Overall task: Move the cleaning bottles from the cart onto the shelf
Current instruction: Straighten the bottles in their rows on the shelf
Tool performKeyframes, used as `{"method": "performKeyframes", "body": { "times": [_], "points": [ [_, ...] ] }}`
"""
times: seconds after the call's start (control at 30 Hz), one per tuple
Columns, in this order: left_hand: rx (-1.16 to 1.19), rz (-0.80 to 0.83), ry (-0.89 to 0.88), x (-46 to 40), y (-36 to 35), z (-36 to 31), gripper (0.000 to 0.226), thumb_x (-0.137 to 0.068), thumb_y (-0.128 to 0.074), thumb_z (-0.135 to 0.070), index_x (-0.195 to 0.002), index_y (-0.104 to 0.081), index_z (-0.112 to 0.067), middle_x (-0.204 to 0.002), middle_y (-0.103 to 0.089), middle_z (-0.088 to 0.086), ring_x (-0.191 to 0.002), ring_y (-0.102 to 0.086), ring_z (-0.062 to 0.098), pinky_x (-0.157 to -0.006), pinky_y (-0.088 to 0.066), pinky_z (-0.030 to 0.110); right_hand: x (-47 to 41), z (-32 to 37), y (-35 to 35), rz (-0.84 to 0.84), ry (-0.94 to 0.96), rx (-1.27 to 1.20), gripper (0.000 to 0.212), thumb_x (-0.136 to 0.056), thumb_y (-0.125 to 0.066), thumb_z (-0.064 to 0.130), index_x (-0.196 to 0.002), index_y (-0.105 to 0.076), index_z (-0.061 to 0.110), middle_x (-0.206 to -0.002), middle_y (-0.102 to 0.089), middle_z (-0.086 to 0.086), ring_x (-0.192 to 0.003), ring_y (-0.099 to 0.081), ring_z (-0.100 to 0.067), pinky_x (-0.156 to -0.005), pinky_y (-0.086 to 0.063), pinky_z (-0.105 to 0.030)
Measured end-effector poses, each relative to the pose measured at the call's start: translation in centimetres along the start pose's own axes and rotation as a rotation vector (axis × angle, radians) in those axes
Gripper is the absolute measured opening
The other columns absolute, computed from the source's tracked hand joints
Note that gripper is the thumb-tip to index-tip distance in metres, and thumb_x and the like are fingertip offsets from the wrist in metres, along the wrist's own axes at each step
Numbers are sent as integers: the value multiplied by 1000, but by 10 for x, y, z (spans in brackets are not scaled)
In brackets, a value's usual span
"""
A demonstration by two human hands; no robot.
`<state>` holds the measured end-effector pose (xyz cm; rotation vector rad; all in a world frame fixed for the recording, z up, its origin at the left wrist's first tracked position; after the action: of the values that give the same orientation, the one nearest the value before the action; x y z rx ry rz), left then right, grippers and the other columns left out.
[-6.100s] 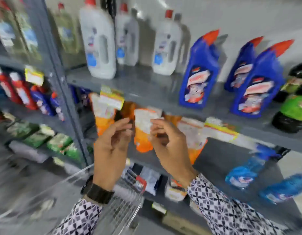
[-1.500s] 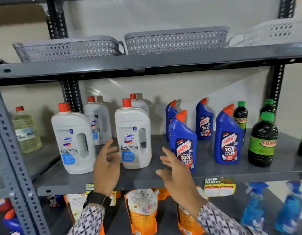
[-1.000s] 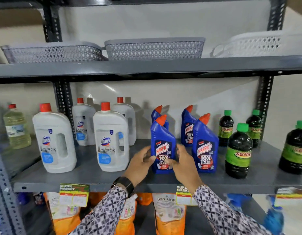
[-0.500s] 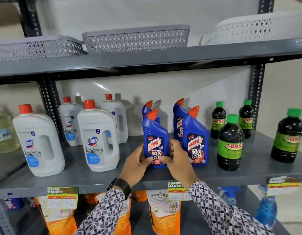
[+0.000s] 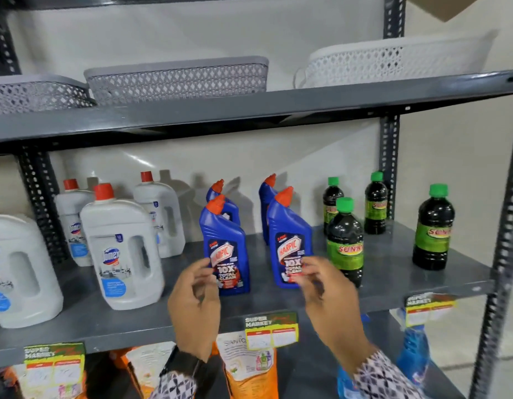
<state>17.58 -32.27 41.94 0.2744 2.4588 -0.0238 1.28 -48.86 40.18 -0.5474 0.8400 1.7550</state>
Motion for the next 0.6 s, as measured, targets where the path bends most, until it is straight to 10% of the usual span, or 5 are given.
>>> {"method": "performKeyframes", "body": {
  "times": [0.13,0.27,0.37,0.6],
  "points": [
    [4,278,-40,44,-75,-37,27,-92,-67,-8,-105,-76,-30,-94,-78,-8,-86,-73,5,-79,-60,22,-15,-41,73,-286,-51,-10,32,-88,-79,9,-112,-59,12,-94,-58,10,-86,-60,6,-74,-48,-9],
    [-170,547,-28,61,-153,-59,48,-99,-58,-30,-147,-54,-24,-132,-67,-11,-122,-64,1,-102,-47,14,-40,-77,102,69,-247,-166,68,-84,-84,11,-142,-48,19,-136,-56,0,-117,-58,-7,-95,-55,-35],
    [-299,559,-55,65,-185,-60,57,-100,-47,-45,-154,-39,-28,-135,-67,-3,-123,-64,16,-100,-52,33,-51,-87,106,306,-284,-215,84,-87,-82,11,-157,-36,21,-146,-50,6,-131,-52,-12,-101,-45,-26],
    [-234,470,30,58,-231,-70,47,-94,-66,-35,-139,-56,-24,-120,-72,-8,-109,-68,12,-96,-52,28,-83,-113,119,366,-253,-164,55,-94,-66,-5,-144,-50,9,-117,-66,5,-90,-63,22,-77,-46,3]
  ]
}}
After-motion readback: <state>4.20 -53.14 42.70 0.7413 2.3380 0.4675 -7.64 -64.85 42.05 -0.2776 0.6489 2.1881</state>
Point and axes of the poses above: each hand's wrist, its own x-axis away from the middle knuckle, its own y-axis out of the back of the hand, z = x × y, the point moved 1 cm from there along -x, towards the middle knuckle
